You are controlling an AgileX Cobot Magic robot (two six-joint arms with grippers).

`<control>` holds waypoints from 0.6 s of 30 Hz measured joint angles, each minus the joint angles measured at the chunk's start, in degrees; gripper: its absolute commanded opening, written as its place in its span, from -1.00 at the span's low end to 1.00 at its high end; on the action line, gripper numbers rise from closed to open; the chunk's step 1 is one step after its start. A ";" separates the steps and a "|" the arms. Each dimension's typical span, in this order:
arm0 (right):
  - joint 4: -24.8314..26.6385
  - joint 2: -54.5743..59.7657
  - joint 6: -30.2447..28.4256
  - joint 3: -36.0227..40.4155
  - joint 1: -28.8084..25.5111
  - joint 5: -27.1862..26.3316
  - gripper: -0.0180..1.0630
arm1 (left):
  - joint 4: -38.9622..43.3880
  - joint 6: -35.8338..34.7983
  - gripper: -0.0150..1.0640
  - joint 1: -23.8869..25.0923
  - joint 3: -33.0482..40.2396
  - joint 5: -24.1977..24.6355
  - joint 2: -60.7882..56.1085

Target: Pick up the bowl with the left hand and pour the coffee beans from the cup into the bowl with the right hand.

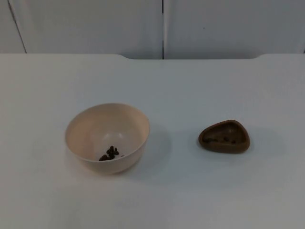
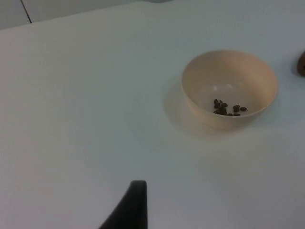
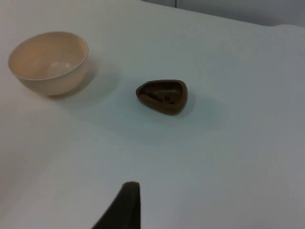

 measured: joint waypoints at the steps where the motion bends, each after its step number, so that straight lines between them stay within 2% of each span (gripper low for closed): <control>1: 0.00 0.00 0.00 0.00 0.00 0.00 0.99 | 0.00 0.00 0.97 0.00 0.00 0.00 0.00; 18: 0.00 0.00 0.00 0.00 0.00 0.00 0.99 | 0.00 0.00 0.97 0.00 0.00 0.00 0.00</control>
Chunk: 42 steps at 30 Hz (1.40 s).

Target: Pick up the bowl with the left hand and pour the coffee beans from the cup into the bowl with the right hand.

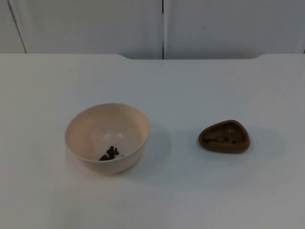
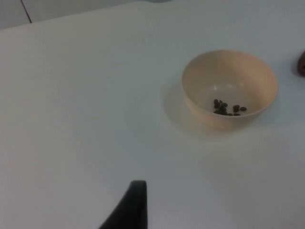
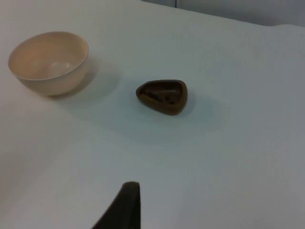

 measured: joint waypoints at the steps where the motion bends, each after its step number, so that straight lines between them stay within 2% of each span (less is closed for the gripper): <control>1: 0.38 0.00 0.00 0.00 0.00 0.00 0.99 | 0.00 0.00 0.97 0.00 0.00 0.00 0.00; 8: 0.38 0.00 0.00 0.00 -2.70 0.00 0.99 | 0.00 0.00 0.97 0.00 0.00 0.00 0.00; 12: 0.38 0.00 0.00 0.00 -9.40 0.00 0.99 | 0.00 0.00 0.97 0.00 0.00 0.00 0.00; 13: 0.38 0.00 0.00 0.00 -9.40 0.00 0.99 | 0.00 0.00 0.97 0.00 0.00 0.00 0.00; 18: 0.38 0.00 0.00 0.00 -16.06 0.00 0.99 | 0.00 0.00 0.97 0.00 0.00 0.00 0.00; 24: 0.38 0.00 0.00 0.00 -20.32 0.00 0.99 | 0.00 0.00 0.97 0.00 0.00 0.00 0.00; 42: 0.38 0.00 0.00 0.00 -21.45 0.00 0.99 | 0.00 0.00 0.97 0.00 0.00 0.00 -1.27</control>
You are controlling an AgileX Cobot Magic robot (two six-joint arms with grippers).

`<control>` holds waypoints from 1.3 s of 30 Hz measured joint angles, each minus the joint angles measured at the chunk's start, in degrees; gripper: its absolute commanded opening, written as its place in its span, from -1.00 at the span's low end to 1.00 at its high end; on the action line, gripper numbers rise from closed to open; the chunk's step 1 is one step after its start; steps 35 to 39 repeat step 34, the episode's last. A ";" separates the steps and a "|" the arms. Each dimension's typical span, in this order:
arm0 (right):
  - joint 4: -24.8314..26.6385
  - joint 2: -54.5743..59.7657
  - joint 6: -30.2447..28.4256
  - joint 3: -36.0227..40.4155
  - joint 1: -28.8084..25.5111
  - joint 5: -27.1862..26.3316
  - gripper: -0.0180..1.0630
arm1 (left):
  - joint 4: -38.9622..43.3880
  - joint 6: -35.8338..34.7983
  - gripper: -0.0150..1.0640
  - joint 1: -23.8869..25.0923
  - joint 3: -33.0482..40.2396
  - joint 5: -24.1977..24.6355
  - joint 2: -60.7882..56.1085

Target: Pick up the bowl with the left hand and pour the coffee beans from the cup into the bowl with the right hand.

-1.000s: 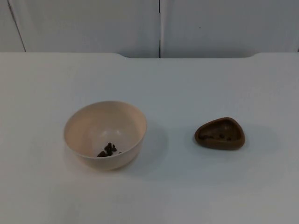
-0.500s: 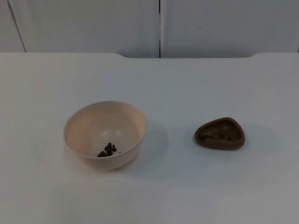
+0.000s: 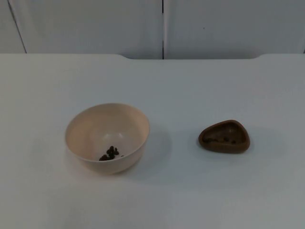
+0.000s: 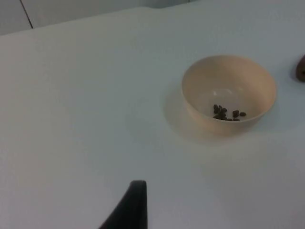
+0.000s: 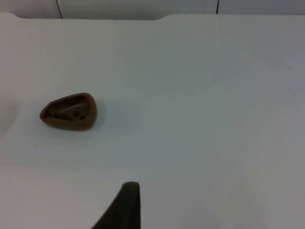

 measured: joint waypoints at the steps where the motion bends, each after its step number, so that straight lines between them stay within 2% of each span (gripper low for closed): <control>1: 0.00 0.00 0.00 0.00 0.00 0.00 0.99 | 0.00 0.00 0.97 0.00 0.00 0.00 0.00; 12: 0.00 0.00 0.00 0.00 0.00 0.00 0.99 | 0.66 -0.08 0.97 2.10 0.00 0.05 -0.63; 32: 0.00 0.00 0.00 0.00 0.00 0.00 0.99 | 0.66 -0.08 0.97 15.82 0.00 0.05 -0.63; 39: 0.00 0.00 0.00 0.00 0.00 0.00 0.99 | 0.66 -0.08 0.97 16.62 0.00 0.05 -0.63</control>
